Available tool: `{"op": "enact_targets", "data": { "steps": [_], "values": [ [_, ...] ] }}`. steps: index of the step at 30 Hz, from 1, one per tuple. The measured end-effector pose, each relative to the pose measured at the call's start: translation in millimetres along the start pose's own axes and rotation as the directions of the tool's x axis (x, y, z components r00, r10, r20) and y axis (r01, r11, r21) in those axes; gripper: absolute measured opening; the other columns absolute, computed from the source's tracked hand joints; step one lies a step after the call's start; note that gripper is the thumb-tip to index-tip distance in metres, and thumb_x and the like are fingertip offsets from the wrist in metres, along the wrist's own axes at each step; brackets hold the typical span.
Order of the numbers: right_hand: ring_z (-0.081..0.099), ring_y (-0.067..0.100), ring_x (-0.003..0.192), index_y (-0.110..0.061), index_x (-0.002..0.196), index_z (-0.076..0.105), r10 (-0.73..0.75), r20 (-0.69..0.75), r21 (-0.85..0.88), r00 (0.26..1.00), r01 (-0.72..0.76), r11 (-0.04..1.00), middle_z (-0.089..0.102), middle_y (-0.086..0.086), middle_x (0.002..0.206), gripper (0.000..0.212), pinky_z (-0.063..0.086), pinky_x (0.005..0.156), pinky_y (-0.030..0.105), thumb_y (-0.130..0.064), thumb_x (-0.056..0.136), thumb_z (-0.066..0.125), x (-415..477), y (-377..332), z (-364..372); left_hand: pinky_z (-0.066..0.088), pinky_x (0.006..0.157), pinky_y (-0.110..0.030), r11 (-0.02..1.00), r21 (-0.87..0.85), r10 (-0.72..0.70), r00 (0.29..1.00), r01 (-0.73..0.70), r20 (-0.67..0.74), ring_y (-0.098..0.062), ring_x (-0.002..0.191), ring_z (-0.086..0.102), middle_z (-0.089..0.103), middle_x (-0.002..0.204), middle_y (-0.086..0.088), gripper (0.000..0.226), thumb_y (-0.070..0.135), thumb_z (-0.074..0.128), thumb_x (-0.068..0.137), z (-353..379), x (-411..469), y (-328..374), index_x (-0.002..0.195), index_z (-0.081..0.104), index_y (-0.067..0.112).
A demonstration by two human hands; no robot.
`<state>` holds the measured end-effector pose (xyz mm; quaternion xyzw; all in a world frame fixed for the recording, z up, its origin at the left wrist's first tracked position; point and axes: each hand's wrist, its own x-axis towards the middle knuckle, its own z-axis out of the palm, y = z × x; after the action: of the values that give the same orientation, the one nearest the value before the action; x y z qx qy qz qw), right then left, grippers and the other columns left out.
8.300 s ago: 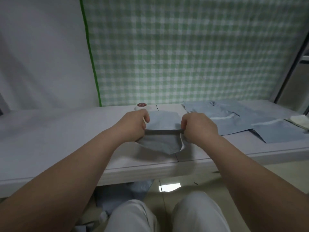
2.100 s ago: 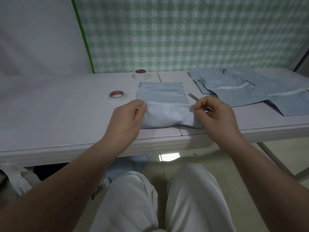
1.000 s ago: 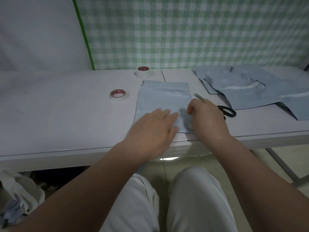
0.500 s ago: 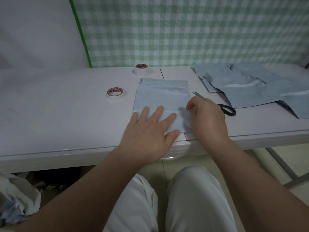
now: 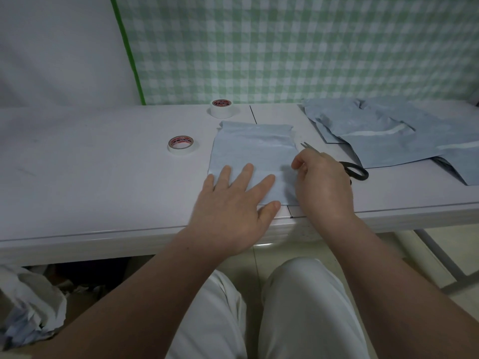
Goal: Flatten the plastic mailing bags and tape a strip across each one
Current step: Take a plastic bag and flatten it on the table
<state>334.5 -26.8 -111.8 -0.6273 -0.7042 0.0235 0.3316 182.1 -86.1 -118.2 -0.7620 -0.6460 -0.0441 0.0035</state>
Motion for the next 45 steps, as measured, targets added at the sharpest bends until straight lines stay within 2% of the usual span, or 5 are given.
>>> {"op": "enact_targets", "data": {
  "steps": [7, 17, 24, 37, 45],
  "values": [
    [0.058, 0.031, 0.085, -0.009, 0.089, 0.070, -0.190, -0.193, -0.103, 0.963, 0.172, 0.980, 0.063, 0.009, 0.093, 0.018, 0.033, 0.055, 0.024, 0.002, 0.077, 0.062, -18, -14, -2, 0.007, 0.116, -0.051, 1.000, -0.009, 0.007, 1.000, -0.007, -0.002, -0.033, 0.146, 0.003, 0.002, 0.160, 0.001, 0.062, 0.062, -0.004, 0.087, -1, 1, 0, 0.147, 0.003, 0.046],
    [0.047, 0.017, 0.080, -0.015, 0.100, 0.053, -0.328, 0.183, -0.104, 0.927, 0.350, 0.931, 0.050, -0.004, 0.088, 0.016, 0.014, 0.064, 0.021, -0.016, 0.095, 0.037, -41, -25, -4, 0.005, 0.116, -0.044, 0.998, -0.052, -0.027, 1.000, 0.028, 0.007, -0.026, 0.147, 0.002, 0.002, 0.160, 0.004, 0.056, 0.039, 0.017, 0.099, -5, 3, 0, 0.152, 0.006, 0.024],
    [0.041, 0.012, 0.087, -0.016, 0.104, 0.049, -0.273, 0.213, -0.187, 0.938, 0.313, 0.931, 0.050, -0.005, 0.099, 0.051, 0.021, 0.072, 0.023, -0.036, 0.085, 0.007, -40, -18, 0, 0.017, 0.114, -0.045, 0.999, -0.012, -0.043, 0.999, 0.043, -0.024, -0.023, 0.143, 0.014, 0.009, 0.159, -0.002, 0.056, 0.039, 0.013, 0.097, -2, 5, -7, 0.150, 0.011, 0.021],
    [0.043, 0.017, 0.103, -0.017, 0.105, 0.042, -0.147, 0.338, -0.219, 0.930, 0.230, 0.948, 0.040, -0.007, 0.100, 0.029, 0.031, 0.094, 0.037, -0.037, 0.094, 0.023, -37, -15, -6, 0.003, 0.115, -0.049, 0.977, -0.053, -0.202, 0.978, 0.205, 0.051, -0.010, 0.145, 0.001, 0.000, 0.160, 0.005, 0.055, 0.037, 0.015, 0.100, -13, -11, -34, 0.151, 0.006, 0.017],
    [0.038, 0.016, 0.127, -0.014, 0.132, 0.040, -0.136, 0.347, -0.220, 0.928, 0.222, 0.950, 0.042, -0.001, 0.139, 0.048, 0.023, 0.109, 0.038, -0.038, 0.095, 0.020, -40, -15, -6, 0.012, 0.114, -0.049, 0.963, 0.003, -0.271, 0.962, 0.271, -0.030, -0.018, 0.145, 0.006, 0.010, 0.158, -0.001, 0.063, 0.038, 0.002, 0.091, -12, -18, -45, 0.148, 0.015, 0.014]
  ]
}}
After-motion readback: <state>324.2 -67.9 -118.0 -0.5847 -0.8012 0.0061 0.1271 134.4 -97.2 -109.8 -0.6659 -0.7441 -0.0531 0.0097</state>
